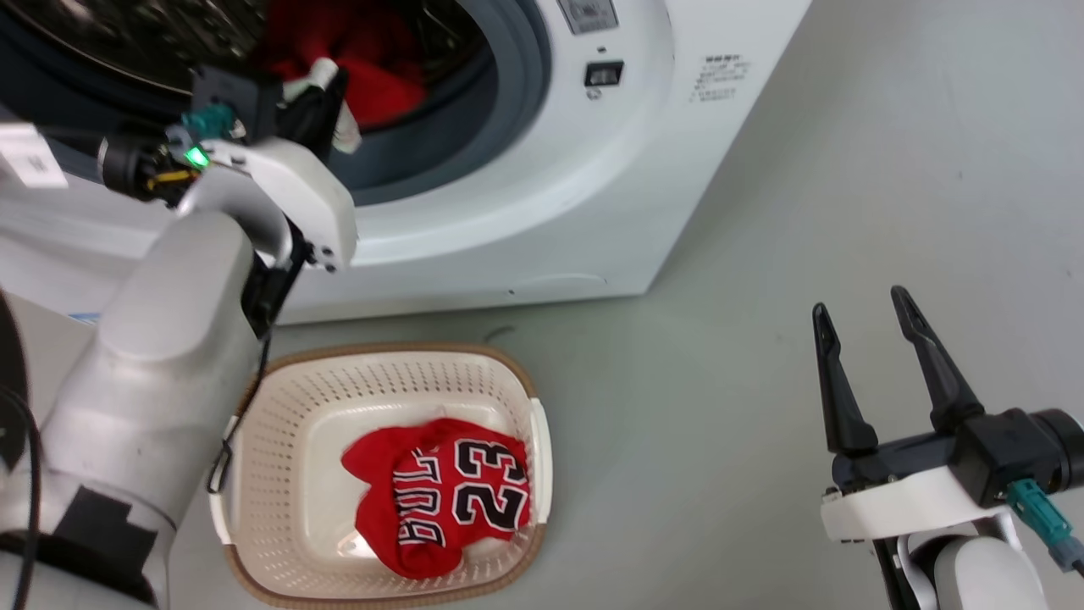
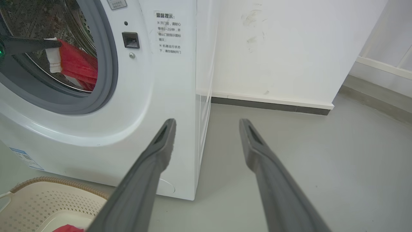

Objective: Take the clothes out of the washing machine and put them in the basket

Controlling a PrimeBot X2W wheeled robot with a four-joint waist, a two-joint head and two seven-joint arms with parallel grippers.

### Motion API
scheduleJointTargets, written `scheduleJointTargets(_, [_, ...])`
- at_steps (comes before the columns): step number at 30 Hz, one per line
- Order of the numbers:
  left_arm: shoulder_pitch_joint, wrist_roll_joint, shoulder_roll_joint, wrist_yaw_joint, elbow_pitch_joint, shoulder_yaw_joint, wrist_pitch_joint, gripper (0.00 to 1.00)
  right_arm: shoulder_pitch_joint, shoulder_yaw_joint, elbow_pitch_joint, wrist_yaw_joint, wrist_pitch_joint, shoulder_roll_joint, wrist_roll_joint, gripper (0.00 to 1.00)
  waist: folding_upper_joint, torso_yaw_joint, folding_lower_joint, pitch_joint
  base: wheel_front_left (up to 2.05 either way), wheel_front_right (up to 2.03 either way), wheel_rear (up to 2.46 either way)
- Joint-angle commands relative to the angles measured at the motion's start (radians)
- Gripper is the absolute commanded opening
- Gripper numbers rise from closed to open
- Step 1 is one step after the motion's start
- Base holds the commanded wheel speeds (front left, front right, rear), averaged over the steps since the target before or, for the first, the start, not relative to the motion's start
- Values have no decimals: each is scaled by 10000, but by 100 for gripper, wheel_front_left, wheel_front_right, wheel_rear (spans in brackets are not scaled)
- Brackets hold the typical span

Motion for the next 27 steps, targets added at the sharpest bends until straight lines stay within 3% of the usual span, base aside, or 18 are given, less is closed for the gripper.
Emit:
scheduleJointTargets(1, [345,32,57,160,-308,-5,-167,0,162,-17,30,-7,-24,2,-90,100,-1,329,2,-541,0,0,0])
scheduleJointTargets(11, [2234,60,814,1278,-3682,245,-455,0,753,-100,157,-7,-24,4,-162,100,-1,782,2,-1605,0,0,0])
scheduleJointTargets(21, [3558,306,2042,2766,-8054,538,318,0,1151,-83,245,-7,-24,2,-188,100,-1,1137,2,-2258,0,0,0])
scheduleJointTargets(27, [3944,496,2524,3356,-9769,677,678,0,1318,-53,266,-7,-24,4,-202,100,-1,1215,2,-2550,0,0,0])
